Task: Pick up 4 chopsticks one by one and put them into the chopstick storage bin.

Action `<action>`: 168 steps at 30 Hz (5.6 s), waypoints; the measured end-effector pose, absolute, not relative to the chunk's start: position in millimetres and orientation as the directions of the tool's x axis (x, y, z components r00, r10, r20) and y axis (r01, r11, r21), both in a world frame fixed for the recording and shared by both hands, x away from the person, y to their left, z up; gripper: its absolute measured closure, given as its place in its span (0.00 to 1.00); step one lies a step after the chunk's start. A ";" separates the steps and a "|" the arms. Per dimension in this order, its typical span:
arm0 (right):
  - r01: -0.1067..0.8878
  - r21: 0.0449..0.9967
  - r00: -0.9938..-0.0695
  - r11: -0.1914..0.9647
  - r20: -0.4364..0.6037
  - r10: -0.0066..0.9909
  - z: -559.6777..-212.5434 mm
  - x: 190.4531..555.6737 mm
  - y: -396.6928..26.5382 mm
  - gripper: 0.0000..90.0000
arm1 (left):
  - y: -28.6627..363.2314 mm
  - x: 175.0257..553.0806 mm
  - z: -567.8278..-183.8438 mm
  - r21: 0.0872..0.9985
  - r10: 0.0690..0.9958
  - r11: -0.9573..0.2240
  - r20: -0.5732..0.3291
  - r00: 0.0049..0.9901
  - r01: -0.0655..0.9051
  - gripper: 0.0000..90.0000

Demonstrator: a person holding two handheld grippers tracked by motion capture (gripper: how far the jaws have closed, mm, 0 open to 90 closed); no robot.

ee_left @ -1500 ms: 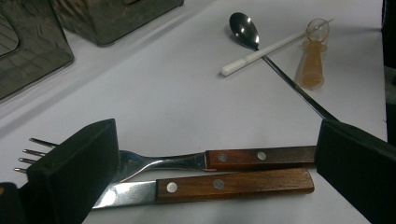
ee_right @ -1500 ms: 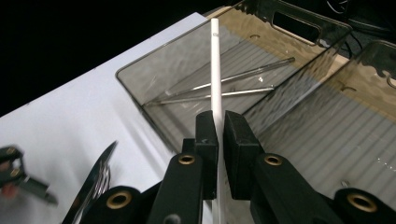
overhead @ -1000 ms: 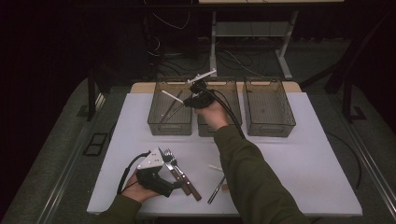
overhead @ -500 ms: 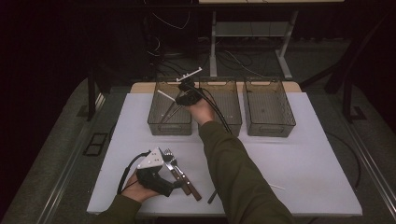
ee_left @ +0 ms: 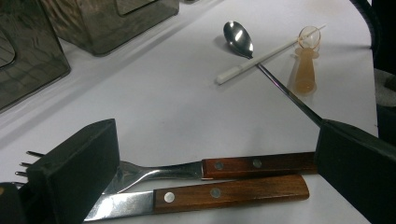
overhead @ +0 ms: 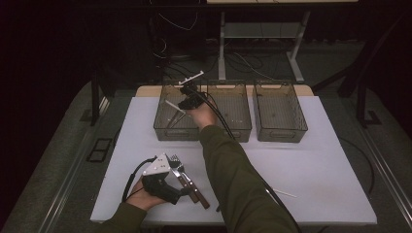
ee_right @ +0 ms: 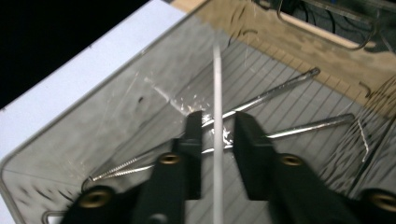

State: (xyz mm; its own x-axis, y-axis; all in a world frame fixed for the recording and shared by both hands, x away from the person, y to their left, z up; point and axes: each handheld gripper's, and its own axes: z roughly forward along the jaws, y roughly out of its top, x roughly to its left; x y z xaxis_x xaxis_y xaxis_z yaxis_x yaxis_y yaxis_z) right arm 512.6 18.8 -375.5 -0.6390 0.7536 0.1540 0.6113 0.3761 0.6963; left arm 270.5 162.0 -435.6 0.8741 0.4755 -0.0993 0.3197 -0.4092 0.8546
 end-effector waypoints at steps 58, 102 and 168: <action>0.424 0.768 -0.860 0.480 0.176 0.478 -381.0 348.5 -193.6 0.62 | 159.7 271.7 -439.6 0.840 0.493 -0.427 -0.095 0.865 0.335 0.00; 0.310 0.609 -0.934 0.730 0.051 0.354 -441.8 291.8 -225.2 0.95 | 160.0 271.2 -439.7 0.833 0.493 -0.438 -0.091 0.865 0.337 0.00; 0.412 0.754 -0.843 0.512 0.102 0.528 -333.4 392.9 -106.4 0.95 | 159.2 270.1 -439.5 0.839 0.499 -0.423 -0.101 0.861 0.343 0.00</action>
